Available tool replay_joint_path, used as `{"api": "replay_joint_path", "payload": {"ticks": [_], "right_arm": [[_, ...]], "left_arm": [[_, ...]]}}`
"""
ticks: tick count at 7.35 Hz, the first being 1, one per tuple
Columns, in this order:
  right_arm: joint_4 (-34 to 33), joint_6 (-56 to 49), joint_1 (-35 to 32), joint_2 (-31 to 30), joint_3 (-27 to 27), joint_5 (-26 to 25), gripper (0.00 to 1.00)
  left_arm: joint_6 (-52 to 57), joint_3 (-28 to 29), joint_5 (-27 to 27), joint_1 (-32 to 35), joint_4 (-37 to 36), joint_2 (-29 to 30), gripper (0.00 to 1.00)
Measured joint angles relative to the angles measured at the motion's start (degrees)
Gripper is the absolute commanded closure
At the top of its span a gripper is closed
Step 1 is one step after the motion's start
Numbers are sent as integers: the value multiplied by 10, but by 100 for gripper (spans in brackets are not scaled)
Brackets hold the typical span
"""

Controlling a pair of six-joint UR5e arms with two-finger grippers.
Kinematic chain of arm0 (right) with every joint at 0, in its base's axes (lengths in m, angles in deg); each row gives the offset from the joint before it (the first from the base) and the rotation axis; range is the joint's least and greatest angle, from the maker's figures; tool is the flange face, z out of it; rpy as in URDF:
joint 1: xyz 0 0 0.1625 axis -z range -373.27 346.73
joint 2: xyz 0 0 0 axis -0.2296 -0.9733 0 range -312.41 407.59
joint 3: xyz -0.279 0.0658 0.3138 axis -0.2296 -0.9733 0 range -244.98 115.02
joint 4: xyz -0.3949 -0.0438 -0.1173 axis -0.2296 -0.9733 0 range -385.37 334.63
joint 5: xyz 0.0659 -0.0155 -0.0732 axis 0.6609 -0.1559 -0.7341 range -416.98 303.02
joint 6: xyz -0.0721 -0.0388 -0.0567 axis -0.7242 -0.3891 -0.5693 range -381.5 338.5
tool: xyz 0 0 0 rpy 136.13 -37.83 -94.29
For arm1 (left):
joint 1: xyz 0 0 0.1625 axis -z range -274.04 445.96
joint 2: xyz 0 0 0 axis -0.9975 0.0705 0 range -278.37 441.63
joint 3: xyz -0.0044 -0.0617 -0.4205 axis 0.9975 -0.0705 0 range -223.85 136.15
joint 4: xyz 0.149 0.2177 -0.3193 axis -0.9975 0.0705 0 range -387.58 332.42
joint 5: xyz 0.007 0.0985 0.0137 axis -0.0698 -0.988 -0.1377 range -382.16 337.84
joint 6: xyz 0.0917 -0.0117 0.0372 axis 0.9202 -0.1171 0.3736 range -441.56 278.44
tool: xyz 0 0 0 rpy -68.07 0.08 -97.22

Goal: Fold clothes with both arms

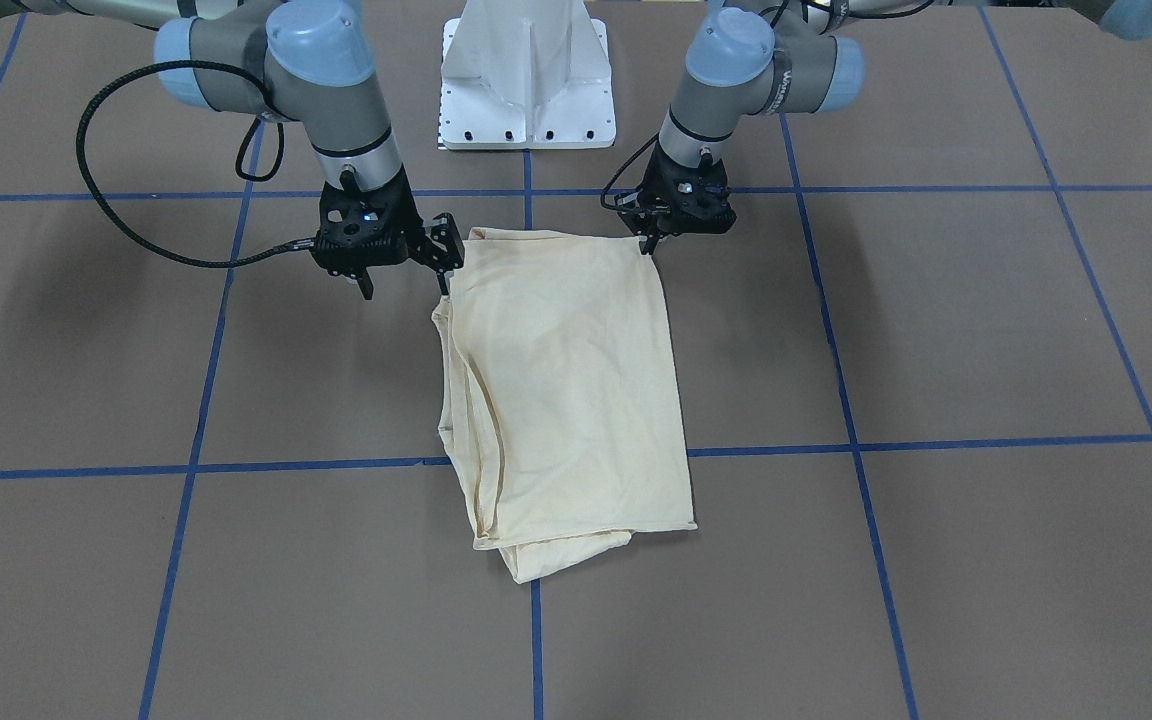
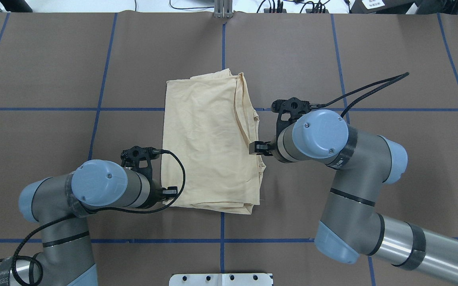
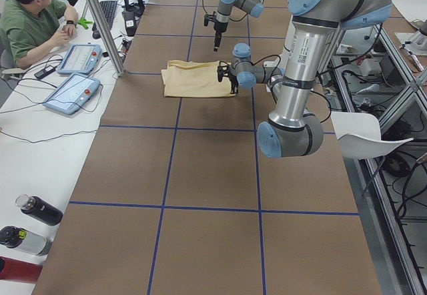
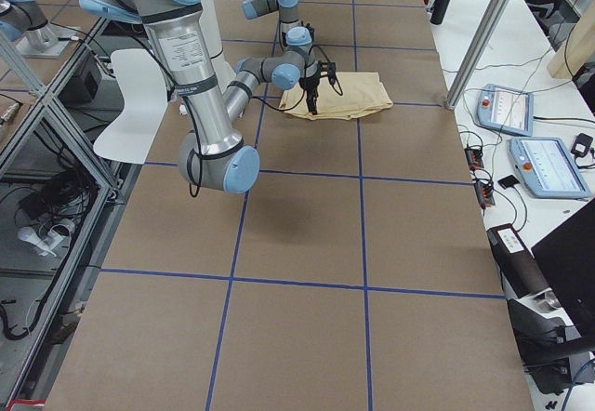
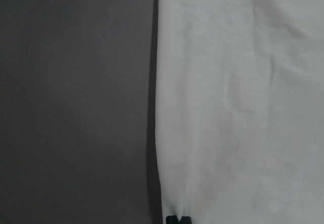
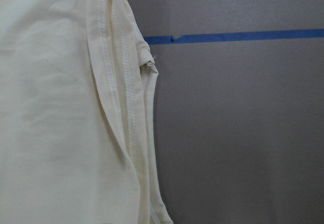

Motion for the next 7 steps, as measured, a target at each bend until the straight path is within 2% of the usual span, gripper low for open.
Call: {"api": "replay_joint_path", "payload": {"ticks": [2,7], "right_arm": [[43,22,23,4,-33,-30,36],[51,26,59,9,-61,-73,42]], "left_arm": [[0,0,0,0,0,1,100],[0,0,0,0,0,1,100]]}}
